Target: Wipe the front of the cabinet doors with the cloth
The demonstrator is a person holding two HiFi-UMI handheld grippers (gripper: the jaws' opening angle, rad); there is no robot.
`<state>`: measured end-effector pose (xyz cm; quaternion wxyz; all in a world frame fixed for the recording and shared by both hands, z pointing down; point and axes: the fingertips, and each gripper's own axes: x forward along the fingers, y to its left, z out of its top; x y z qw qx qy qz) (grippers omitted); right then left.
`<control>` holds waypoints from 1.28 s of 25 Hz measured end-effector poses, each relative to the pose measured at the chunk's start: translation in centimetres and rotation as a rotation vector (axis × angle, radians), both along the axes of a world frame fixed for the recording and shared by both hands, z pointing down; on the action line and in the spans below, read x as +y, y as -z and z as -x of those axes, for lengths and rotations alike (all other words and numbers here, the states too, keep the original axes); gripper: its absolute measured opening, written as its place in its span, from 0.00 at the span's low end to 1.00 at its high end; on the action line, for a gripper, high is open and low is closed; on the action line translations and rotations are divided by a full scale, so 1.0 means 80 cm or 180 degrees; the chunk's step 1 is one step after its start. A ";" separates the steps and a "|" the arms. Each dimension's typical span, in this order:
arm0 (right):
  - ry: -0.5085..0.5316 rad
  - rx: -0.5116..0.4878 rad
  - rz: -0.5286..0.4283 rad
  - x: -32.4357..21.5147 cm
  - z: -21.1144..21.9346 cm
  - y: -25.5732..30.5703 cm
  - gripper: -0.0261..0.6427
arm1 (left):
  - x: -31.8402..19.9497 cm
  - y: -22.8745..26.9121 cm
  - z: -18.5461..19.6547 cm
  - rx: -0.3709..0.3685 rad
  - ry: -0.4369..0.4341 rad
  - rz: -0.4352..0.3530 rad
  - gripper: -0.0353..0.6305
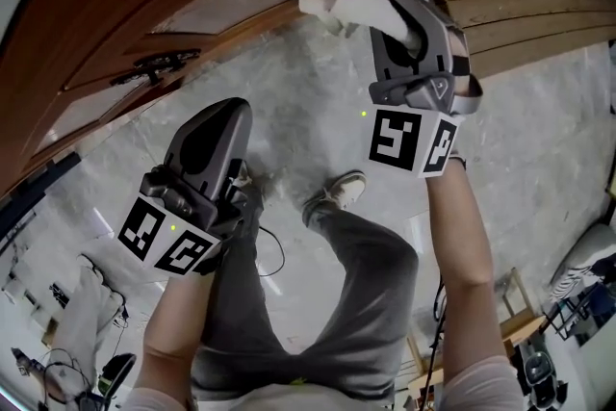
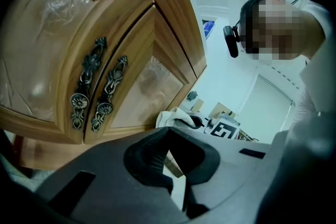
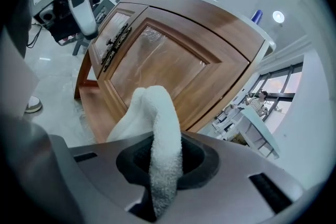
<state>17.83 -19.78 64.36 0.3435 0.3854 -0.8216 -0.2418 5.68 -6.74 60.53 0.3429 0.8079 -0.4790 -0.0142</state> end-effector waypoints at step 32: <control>-0.0147 0.0150 0.0198 0.120 0.101 0.423 0.14 | 0.014 0.409 0.104 0.0338 -0.0238 -0.0166 0.08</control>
